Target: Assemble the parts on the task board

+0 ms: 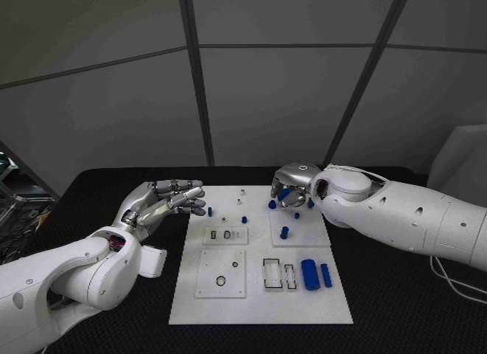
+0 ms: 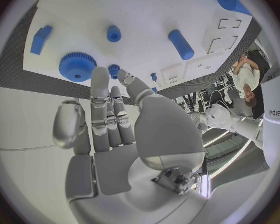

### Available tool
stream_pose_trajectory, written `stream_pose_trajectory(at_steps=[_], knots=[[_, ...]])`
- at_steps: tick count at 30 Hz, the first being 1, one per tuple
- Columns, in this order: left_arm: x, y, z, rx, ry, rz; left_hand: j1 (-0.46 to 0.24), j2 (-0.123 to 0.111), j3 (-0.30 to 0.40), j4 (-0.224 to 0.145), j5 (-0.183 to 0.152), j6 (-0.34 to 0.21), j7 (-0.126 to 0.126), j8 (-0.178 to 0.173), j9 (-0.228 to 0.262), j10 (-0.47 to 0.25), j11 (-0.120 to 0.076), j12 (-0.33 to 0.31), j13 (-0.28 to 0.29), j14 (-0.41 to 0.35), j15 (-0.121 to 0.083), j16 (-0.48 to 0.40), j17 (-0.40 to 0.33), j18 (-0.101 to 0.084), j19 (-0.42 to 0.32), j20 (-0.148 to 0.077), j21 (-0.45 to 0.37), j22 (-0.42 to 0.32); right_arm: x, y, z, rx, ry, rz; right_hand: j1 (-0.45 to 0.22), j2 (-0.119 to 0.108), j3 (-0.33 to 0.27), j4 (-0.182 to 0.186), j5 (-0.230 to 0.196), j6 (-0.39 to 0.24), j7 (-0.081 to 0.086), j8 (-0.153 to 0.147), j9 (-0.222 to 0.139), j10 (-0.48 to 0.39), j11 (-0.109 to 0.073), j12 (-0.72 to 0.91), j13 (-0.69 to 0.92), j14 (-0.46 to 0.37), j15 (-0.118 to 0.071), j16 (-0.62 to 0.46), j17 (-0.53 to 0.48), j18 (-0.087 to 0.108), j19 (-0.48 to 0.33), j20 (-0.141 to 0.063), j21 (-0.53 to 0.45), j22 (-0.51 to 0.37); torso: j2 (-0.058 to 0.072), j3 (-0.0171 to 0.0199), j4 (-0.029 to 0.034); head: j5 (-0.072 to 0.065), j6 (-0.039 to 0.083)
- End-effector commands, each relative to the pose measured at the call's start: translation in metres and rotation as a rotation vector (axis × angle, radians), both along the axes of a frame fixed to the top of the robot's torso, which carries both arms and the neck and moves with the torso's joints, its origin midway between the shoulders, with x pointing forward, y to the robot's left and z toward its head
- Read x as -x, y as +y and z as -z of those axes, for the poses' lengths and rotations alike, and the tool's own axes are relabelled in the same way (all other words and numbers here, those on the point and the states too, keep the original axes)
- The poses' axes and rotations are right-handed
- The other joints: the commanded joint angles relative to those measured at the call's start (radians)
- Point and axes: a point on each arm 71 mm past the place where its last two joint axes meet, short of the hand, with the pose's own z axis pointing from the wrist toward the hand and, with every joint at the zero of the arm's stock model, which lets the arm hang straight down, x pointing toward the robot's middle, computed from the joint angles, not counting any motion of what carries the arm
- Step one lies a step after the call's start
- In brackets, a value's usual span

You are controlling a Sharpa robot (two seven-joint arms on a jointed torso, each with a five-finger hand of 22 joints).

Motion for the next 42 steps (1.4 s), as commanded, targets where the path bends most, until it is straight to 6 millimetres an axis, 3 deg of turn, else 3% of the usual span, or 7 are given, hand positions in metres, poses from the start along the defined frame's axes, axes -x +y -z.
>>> stream_pose_trajectory(at_steps=[1,15,23,29,42], knots=[[0.0008,-0.0030,-0.0023,0.003,-0.010,0.021,-0.008,0.006,-0.003,-0.001,0.007,-0.005,0.002,-0.005,0.001,-0.007,-0.002,-0.006,-0.001,-0.010,0.001,-0.004,0.002,-0.015,-0.002,0.002,0.003,-0.001,-0.0007,0.0013,-0.0024,0.012,-0.015,0.006,-0.003,-0.005,0.009,0.000,-0.004,-0.011,0.000,-0.003,-0.002,-0.008,0.000,-0.001,0.001,0.018,0.009,0.017,0.005,-0.014,0.011,0.001,0.011,0.020,0.011,0.0010,0.0031,0.000,0.001],[-0.0001,-0.0065,-0.0020,0.007,-0.008,0.032,-0.011,0.010,-0.006,-0.002,0.007,-0.007,0.005,-0.010,0.000,-0.010,0.000,-0.008,-0.002,-0.016,0.003,-0.005,0.006,-0.016,-0.007,0.003,0.002,-0.002,-0.0036,0.0056,-0.0014,-0.015,0.004,-0.004,0.005,0.008,0.031,-0.001,-0.001,-0.042,0.005,-0.006,-0.008,-0.003,0.002,0.000,0.000,-0.002,0.011,0.060,0.014,-0.014,0.008,0.004,0.018,0.028,0.026,0.0039,0.0079,-0.002,0.001],[-0.0018,-0.0058,-0.0012,0.006,-0.007,0.029,-0.012,0.012,-0.007,-0.003,0.007,-0.008,0.006,-0.011,0.000,-0.012,0.001,-0.008,-0.002,-0.018,0.004,-0.006,0.007,-0.016,-0.008,0.003,0.002,-0.002,-0.0042,0.0074,-0.0010,-0.024,0.010,-0.010,0.006,0.015,0.055,0.000,-0.004,-0.056,0.006,-0.004,-0.008,0.011,0.000,0.001,0.000,-0.011,0.010,0.078,0.016,-0.015,0.010,0.005,0.024,0.037,0.025,0.0030,0.0077,-0.001,-0.005],[-0.0024,-0.0059,-0.0011,0.006,-0.007,0.029,-0.012,0.012,-0.007,-0.003,0.007,-0.008,0.006,-0.012,0.000,-0.012,0.001,-0.008,-0.003,-0.018,0.004,-0.006,0.008,-0.016,-0.009,0.003,0.002,-0.002,-0.0061,0.0075,0.0008,-0.015,0.026,-0.008,0.001,0.014,0.118,-0.001,-0.053,-0.041,0.016,-0.001,-0.006,0.030,-0.003,-0.001,-0.001,-0.023,0.007,0.104,0.016,-0.017,0.011,0.003,0.030,0.047,0.024,0.0033,0.0073,0.000,-0.010],[-0.0033,-0.0068,-0.0010,0.007,-0.007,0.032,-0.013,0.013,-0.007,-0.003,0.007,-0.009,0.007,-0.013,0.000,-0.013,0.002,-0.008,-0.003,-0.019,0.004,-0.006,0.009,-0.016,-0.010,0.004,0.001,-0.003,-0.0080,0.0081,0.0034,0.000,0.049,-0.005,-0.016,0.025,0.179,0.002,-0.059,0.004,0.024,0.006,-0.001,0.073,-0.009,0.001,0.000,-0.029,0.003,0.128,0.015,-0.020,0.021,0.000,0.041,0.070,0.024,0.0034,0.0086,0.005,-0.019]])
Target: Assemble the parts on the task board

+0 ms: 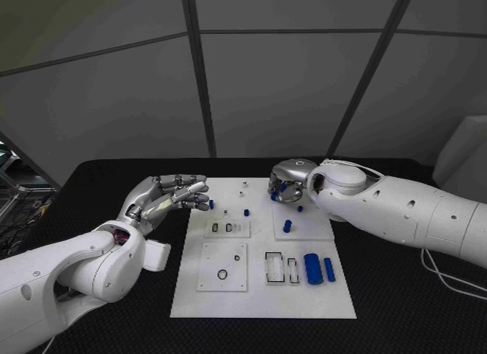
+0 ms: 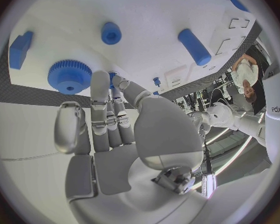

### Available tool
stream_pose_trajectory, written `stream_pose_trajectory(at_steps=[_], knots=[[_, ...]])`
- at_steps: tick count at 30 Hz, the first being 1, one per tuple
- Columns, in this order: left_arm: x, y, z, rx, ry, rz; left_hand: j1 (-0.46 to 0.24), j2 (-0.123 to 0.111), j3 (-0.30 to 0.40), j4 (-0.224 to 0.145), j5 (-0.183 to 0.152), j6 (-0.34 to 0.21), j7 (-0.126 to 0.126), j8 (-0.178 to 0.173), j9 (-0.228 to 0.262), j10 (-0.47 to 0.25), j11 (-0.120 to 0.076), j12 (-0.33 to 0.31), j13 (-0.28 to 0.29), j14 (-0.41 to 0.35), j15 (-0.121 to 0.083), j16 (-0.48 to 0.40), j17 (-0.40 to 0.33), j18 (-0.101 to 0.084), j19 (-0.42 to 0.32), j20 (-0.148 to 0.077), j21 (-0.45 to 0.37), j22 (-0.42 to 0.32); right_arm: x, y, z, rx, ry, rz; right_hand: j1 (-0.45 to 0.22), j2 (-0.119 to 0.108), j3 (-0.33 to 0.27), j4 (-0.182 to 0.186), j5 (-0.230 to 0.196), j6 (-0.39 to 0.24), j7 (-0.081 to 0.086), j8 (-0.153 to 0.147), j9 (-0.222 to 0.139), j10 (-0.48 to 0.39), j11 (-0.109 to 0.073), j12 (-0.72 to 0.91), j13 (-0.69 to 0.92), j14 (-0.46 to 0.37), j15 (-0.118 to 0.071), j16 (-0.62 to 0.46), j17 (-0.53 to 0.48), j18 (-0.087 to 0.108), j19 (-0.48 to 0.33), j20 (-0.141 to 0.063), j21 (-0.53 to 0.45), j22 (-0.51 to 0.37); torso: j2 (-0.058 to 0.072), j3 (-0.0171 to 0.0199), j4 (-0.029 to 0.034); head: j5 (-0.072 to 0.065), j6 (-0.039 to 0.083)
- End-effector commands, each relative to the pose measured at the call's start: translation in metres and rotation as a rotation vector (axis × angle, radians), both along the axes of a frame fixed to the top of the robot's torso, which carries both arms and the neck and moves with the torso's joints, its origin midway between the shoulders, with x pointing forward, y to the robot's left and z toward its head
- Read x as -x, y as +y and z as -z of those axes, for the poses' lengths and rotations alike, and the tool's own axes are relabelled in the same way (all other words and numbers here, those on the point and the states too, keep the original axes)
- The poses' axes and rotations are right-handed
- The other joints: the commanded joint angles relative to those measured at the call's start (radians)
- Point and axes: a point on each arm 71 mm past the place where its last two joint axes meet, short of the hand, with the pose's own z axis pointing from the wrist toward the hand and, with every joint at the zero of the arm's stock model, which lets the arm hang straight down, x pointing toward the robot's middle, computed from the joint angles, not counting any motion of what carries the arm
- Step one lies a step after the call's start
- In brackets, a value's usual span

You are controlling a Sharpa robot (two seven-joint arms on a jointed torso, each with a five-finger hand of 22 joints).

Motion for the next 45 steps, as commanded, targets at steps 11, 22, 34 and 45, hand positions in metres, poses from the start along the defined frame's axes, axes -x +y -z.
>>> stream_pose_trajectory(at_steps=[11,22,34,45], knots=[[-0.001,-0.002,-0.002,0.001,-0.006,0.015,-0.005,0.007,-0.005,-0.001,0.003,-0.006,0.003,-0.006,0.000,-0.007,0.002,-0.005,-0.001,-0.009,0.001,-0.007,0.002,-0.016,-0.007,0.000,0.001,-0.002,-0.003,0.002,0.001,0.013,0.022,-0.007,-0.011,0.001,0.015,-0.001,-0.004,0.011,-0.001,0.005,0.001,0.010,-0.001,-0.001,-0.001,-0.010,0.001,0.008,-0.001,-0.020,0.004,0.000,0.003,-0.001,-0.001,0.0001,-0.0027,0.007,-0.008],[-0.002,0.000,-0.002,0.000,-0.006,0.011,-0.006,0.008,-0.005,-0.002,0.002,-0.007,0.004,-0.007,0.000,-0.009,0.003,-0.005,-0.001,-0.010,0.001,-0.007,0.003,-0.016,-0.008,0.001,0.001,-0.002,-0.001,0.001,-0.008,-0.072,-0.069,-0.018,-0.015,0.002,0.044,0.000,0.001,0.038,-0.008,0.008,0.004,0.033,-0.009,0.001,0.001,-0.015,-0.004,0.019,-0.003,-0.021,0.007,-0.004,0.008,0.008,-0.002,0.0001,-0.0026,0.011,-0.006],[-0.003,0.002,-0.002,-0.002,-0.006,0.007,-0.007,0.010,-0.006,-0.002,0.002,-0.008,0.005,-0.009,0.000,-0.012,0.003,-0.006,-0.002,-0.011,0.001,-0.006,0.005,-0.016,-0.008,0.001,0.001,-0.002,0.001,0.008,-0.019,-0.159,-0.180,-0.013,-0.015,-0.006,0.055,-0.001,0.009,0.039,-0.008,0.005,0.003,0.033,-0.009,-0.001,0.000,-0.017,-0.006,0.023,-0.004,-0.022,0.007,-0.006,0.009,0.010,0.000,-0.0013,-0.0008,0.015,0.003],[-0.003,-0.002,-0.004,0.004,-0.010,0.015,-0.010,0.015,-0.010,-0.007,0.000,-0.009,0.008,-0.014,0.001,-0.016,0.007,-0.005,-0.003,-0.022,0.006,-0.010,0.012,-0.017,-0.021,0.004,-0.006,-0.007,-0.006,0.029,-0.018,-0.176,-0.180,-0.023,-0.023,-0.010,0.058,0.002,0.007,0.038,-0.007,0.002,0.003,0.030,-0.008,-0.002,-0.001,-0.018,-0.005,0.025,-0.005,-0.021,0.006,-0.006,0.008,0.009,0.013,-0.0019,0.0088,0.016,0.003]])
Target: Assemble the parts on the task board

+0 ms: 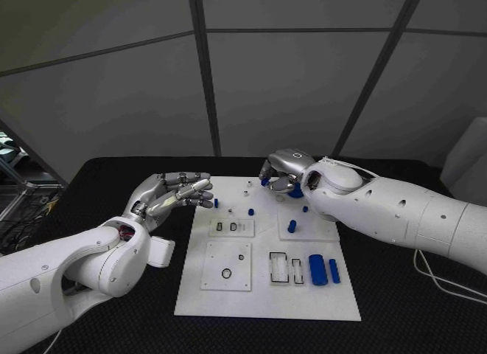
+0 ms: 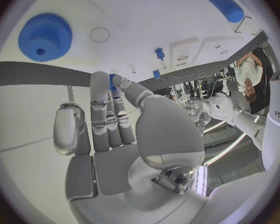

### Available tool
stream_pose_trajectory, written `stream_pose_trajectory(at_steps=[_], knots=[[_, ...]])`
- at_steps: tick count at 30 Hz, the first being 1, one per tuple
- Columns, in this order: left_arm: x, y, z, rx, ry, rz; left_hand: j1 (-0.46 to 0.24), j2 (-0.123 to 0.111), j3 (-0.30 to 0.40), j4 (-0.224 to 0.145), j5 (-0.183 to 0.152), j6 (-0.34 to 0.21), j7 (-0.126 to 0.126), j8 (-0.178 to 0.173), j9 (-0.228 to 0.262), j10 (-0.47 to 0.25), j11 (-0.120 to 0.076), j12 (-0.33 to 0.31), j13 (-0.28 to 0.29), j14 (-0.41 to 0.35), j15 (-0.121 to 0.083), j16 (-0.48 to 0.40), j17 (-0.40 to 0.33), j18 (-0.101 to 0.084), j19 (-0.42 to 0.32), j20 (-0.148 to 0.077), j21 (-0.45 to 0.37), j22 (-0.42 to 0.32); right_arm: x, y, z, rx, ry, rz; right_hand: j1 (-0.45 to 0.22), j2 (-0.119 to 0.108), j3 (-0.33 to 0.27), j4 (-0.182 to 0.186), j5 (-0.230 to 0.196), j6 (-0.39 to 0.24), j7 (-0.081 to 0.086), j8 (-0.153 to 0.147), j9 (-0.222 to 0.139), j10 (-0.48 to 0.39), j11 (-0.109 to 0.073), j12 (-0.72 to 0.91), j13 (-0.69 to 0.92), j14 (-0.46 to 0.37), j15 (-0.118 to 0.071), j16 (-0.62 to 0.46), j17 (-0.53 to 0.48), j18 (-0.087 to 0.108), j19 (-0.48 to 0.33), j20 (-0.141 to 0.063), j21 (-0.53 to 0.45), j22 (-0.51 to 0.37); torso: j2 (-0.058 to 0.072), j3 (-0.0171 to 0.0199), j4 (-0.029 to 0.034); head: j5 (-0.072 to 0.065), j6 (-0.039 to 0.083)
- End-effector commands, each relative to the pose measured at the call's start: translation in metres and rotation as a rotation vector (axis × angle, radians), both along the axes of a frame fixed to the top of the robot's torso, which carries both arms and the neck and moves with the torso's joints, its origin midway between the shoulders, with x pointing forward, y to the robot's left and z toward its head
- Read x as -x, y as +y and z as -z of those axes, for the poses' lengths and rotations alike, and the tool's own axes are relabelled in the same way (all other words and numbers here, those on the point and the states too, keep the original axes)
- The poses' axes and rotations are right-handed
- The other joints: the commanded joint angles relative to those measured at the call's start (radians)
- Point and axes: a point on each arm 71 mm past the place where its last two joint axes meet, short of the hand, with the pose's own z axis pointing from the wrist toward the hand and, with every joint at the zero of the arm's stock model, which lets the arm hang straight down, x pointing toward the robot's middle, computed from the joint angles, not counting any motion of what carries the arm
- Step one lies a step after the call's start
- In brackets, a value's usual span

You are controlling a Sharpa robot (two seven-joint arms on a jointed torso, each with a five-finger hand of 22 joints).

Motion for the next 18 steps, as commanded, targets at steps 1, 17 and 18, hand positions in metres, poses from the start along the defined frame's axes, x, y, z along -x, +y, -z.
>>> stream_pose_trajectory(at_steps=[1,17,18], knots=[[0.000,-0.002,-0.003,0.002,-0.006,0.016,0.000,0.006,-0.003,0.000,0.000,-0.005,0.005,-0.003,0.001,-0.009,-0.001,-0.005,-0.001,-0.010,0.000,-0.005,0.001,-0.017,-0.005,-0.001,-0.005,-0.001,-0.002,0.006,-0.004,-0.027,-0.026,-0.003,-0.005,-0.002,0.006,-0.002,0.002,0.007,0.001,-0.004,-0.002,0.002,0.000,-0.002,-0.001,-0.008,-0.001,0.006,-0.001,-0.006,0.003,-0.003,0.004,0.000,0.010,-0.0013,0.0049,-0.001,0.002],[0.000,-0.005,-0.008,0.011,-0.017,0.020,0.000,0.007,-0.005,-0.003,0.001,-0.005,0.005,-0.005,0.001,-0.010,0.000,-0.004,-0.001,-0.014,0.002,-0.007,0.003,-0.017,-0.010,0.000,-0.009,-0.003,-0.007,0.018,-0.007,-0.044,-0.049,0.015,-0.013,-0.005,0.009,0.001,-0.001,0.006,0.002,-0.006,-0.002,-0.002,0.001,-0.002,-0.001,-0.008,0.000,0.008,-0.002,-0.005,0.000,-0.002,0.003,-0.004,0.029,-0.0054,0.0186,-0.006,0.007],[0.000,-0.005,-0.008,0.012,-0.017,0.019,0.000,0.007,-0.005,-0.003,0.001,-0.005,0.005,-0.005,0.001,-0.010,0.000,-0.004,-0.001,-0.014,0.002,-0.007,0.003,-0.017,-0.010,0.000,-0.009,-0.003,-0.007,0.018,-0.008,-0.048,-0.055,0.017,-0.013,-0.005,0.009,0.001,-0.001,0.006,0.002,-0.006,-0.002,-0.002,0.000,-0.002,-0.001,-0.008,0.000,0.008,-0.002,-0.005,0.000,-0.002,0.003,-0.004,0.028,-0.0052,0.0180,-0.005,0.006]])
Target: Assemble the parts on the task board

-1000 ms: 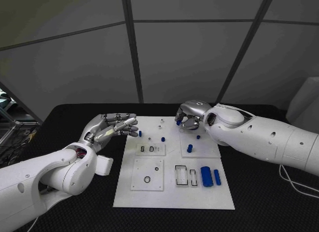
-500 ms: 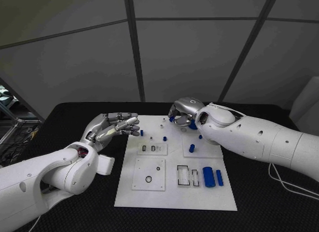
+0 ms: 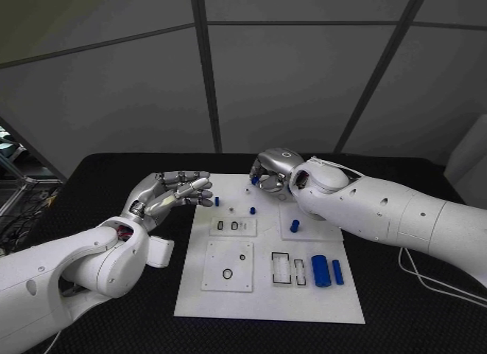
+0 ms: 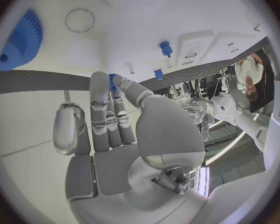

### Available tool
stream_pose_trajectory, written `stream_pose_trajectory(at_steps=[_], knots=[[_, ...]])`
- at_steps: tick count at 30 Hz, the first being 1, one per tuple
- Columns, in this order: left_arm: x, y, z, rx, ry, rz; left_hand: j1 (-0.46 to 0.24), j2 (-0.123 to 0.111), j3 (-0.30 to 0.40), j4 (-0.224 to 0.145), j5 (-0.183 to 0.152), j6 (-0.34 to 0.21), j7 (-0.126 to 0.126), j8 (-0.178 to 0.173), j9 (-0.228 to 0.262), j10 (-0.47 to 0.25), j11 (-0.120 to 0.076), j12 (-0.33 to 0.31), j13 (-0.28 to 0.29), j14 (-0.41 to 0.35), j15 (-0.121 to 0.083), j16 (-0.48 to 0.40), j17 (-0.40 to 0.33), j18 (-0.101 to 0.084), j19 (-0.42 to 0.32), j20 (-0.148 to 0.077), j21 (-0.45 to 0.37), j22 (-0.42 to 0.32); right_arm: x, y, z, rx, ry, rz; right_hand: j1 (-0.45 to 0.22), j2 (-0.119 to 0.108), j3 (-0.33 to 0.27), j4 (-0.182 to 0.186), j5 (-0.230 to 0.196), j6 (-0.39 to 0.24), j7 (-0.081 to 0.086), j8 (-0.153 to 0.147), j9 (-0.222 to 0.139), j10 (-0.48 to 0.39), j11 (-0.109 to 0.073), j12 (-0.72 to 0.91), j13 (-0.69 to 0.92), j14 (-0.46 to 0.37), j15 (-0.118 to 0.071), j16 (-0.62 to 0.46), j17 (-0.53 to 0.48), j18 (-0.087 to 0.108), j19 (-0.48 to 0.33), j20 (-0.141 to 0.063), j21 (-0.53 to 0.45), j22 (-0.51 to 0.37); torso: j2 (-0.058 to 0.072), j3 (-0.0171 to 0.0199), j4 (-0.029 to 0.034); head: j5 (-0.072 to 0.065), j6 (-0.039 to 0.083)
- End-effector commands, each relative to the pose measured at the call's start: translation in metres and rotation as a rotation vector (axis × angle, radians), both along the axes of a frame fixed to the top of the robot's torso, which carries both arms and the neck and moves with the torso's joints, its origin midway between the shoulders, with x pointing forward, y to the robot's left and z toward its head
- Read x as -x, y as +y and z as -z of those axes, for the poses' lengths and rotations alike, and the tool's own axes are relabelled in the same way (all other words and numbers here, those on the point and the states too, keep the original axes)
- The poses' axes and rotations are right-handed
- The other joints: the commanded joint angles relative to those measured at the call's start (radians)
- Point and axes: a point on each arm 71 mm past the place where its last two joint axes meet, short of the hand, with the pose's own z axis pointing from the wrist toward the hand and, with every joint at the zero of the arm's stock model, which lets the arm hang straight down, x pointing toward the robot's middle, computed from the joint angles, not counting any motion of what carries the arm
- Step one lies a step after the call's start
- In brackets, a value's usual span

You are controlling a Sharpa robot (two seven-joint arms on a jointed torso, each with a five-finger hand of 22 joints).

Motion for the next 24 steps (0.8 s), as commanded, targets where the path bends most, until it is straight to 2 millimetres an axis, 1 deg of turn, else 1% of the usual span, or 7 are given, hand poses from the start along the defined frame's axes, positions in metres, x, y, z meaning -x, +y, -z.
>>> stream_pose_trajectory(at_steps=[1,2,7,10,14,19,24], knots=[[0.0003,-0.0014,-0.0020,0.000,-0.005,0.013,0.000,0.007,-0.005,-0.003,0.001,-0.005,0.005,-0.005,0.001,-0.007,-0.003,-0.004,-0.001,-0.007,0.002,-0.007,0.001,-0.017,-0.010,0.000,-0.003,-0.001,-0.0011,-0.0004,-0.0060,-0.029,-0.041,0.017,-0.008,0.000,0.004,0.001,-0.001,0.006,0.002,-0.006,-0.001,-0.002,0.000,-0.002,-0.001,-0.008,0.000,0.004,-0.001,-0.005,0.000,-0.002,0.003,-0.001,0.003,-0.0005,0.0032,0.003,-0.001],[0.0003,-0.0014,-0.0020,0.000,-0.005,0.013,0.000,0.007,-0.005,-0.003,0.001,-0.005,0.005,-0.005,0.001,-0.007,-0.003,-0.004,-0.001,-0.007,0.002,-0.007,0.001,-0.017,-0.010,0.000,-0.003,-0.001,-0.0011,-0.0004,-0.0062,-0.030,-0.043,0.018,-0.008,0.000,0.004,0.001,-0.001,0.006,0.002,-0.006,-0.001,-0.002,0.000,-0.002,-0.001,-0.008,0.000,0.004,-0.001,-0.005,0.000,-0.002,0.003,-0.001,0.003,-0.0005,0.0036,0.004,-0.001],[0.0002,-0.0006,-0.0023,0.000,-0.005,0.011,0.000,0.007,-0.005,-0.003,0.001,-0.005,0.005,-0.005,0.001,-0.007,-0.003,-0.004,-0.001,-0.008,0.002,-0.007,0.001,-0.017,-0.011,0.000,-0.003,-0.001,-0.0014,0.0002,-0.0077,-0.036,-0.054,0.019,-0.008,0.000,0.005,0.001,-0.001,0.006,0.002,-0.006,-0.001,-0.002,0.000,-0.002,-0.001,-0.008,0.000,0.005,-0.001,-0.005,0.000,-0.002,0.003,0.000,0.003,-0.0011,0.0003,0.008,-0.003],[-0.0002,0.0001,-0.0023,-0.001,-0.005,0.009,0.000,0.007,-0.005,-0.004,0.001,-0.005,0.005,-0.005,0.001,-0.007,-0.003,-0.004,-0.001,-0.008,0.002,-0.007,0.002,-0.017,-0.011,0.000,-0.004,-0.001,-0.0012,0.0012,-0.0083,-0.039,-0.058,0.018,-0.008,0.000,0.005,0.001,-0.001,0.006,0.002,-0.006,-0.001,-0.002,0.000,-0.002,-0.001,-0.008,0.000,0.005,-0.001,-0.005,0.000,-0.002,0.003,0.000,0.002,-0.0006,-0.0002,0.010,-0.004],[-0.0007,0.0007,-0.0022,-0.002,-0.005,0.006,0.000,0.007,-0.005,-0.004,0.001,-0.005,0.005,-0.005,0.001,-0.007,-0.003,-0.004,-0.001,-0.008,0.002,-0.007,0.002,-0.017,-0.011,0.000,-0.004,-0.001,-0.0018,0.0015,-0.0085,-0.040,-0.061,0.020,-0.008,0.000,0.005,0.001,-0.001,0.006,0.002,-0.006,-0.001,-0.002,0.000,-0.002,-0.001,-0.008,0.000,0.005,-0.001,-0.005,0.000,-0.002,0.003,0.000,0.002,-0.0003,0.0003,0.010,-0.003],[-0.0008,0.0002,-0.0024,-0.001,-0.006,0.008,0.000,0.008,-0.005,-0.004,0.001,-0.005,0.005,-0.006,0.001,-0.007,-0.003,-0.004,-0.001,-0.009,0.002,-0.007,0.002,-0.017,-0.012,0.001,-0.004,-0.002,-0.0042,0.0021,-0.0076,-0.030,-0.051,0.023,-0.009,-0.001,0.006,0.001,0.000,0.007,0.001,-0.006,-0.001,-0.003,0.000,-0.002,-0.001,-0.009,0.000,0.005,-0.001,-0.005,0.001,-0.002,0.004,0.001,0.003,-0.0010,0.0006,0.010,-0.002],[-0.0009,-0.0009,-0.0026,-0.001,-0.006,0.010,0.000,0.008,-0.005,-0.004,0.001,-0.005,0.005,-0.006,0.001,-0.007,-0.003,-0.004,-0.001,-0.009,0.002,-0.007,0.002,-0.017,-0.012,0.001,-0.004,-0.002,-0.0071,0.0046,-0.0060,-0.012,-0.031,0.024,-0.014,-0.008,0.009,0.000,-0.001,0.006,0.001,-0.007,-0.002,-0.010,0.001,-0.003,-0.002,-0.010,0.001,0.007,-0.002,-0.004,-0.003,-0.002,0.002,-0.004,0.003,-0.0009,-0.0001,0.010,-0.001]])
